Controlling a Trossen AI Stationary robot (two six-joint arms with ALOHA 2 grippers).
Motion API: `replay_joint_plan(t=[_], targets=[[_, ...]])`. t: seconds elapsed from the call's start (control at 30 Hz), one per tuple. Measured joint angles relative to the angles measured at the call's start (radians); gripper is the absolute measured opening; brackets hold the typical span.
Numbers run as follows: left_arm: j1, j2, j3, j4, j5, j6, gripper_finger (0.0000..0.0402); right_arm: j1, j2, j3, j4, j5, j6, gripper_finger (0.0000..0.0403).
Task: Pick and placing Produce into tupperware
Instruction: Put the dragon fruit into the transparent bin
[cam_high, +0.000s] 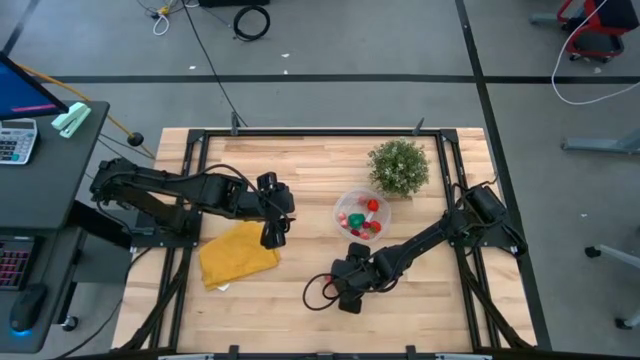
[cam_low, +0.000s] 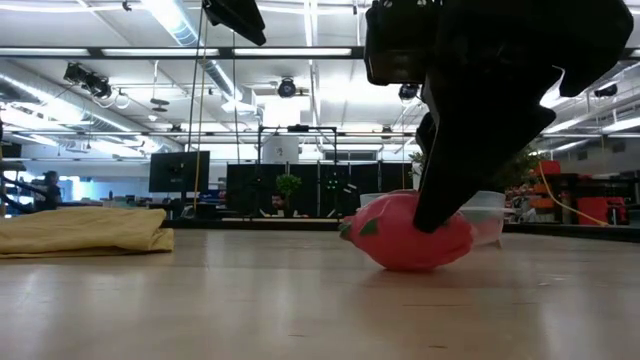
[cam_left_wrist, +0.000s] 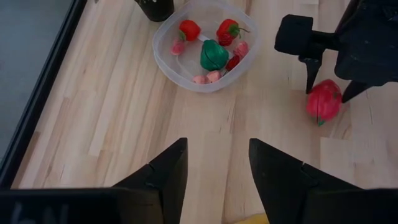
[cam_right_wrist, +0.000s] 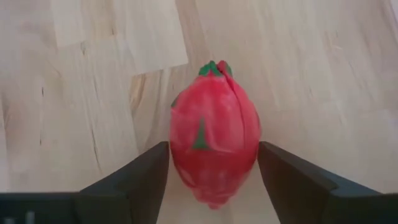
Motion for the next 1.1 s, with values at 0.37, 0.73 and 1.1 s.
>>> replay_joint_plan(t=[0.37,0.73,1.1], targets=[[0.000,0.000,0.000,0.000,0.000,0.000,0.0178,0.002,0.000,0.000,0.002,0.000,-0.070,0.0237],[0.000,0.000,0.000,0.000,0.000,0.000,0.0178,0.002,0.000,0.000,0.015,0.002,-0.095,0.0283],[0.000,0.000,0.000,0.000,0.000,0.000,0.0176,0.002,0.000,0.001,0.019,0.005,-0.035,0.0193]])
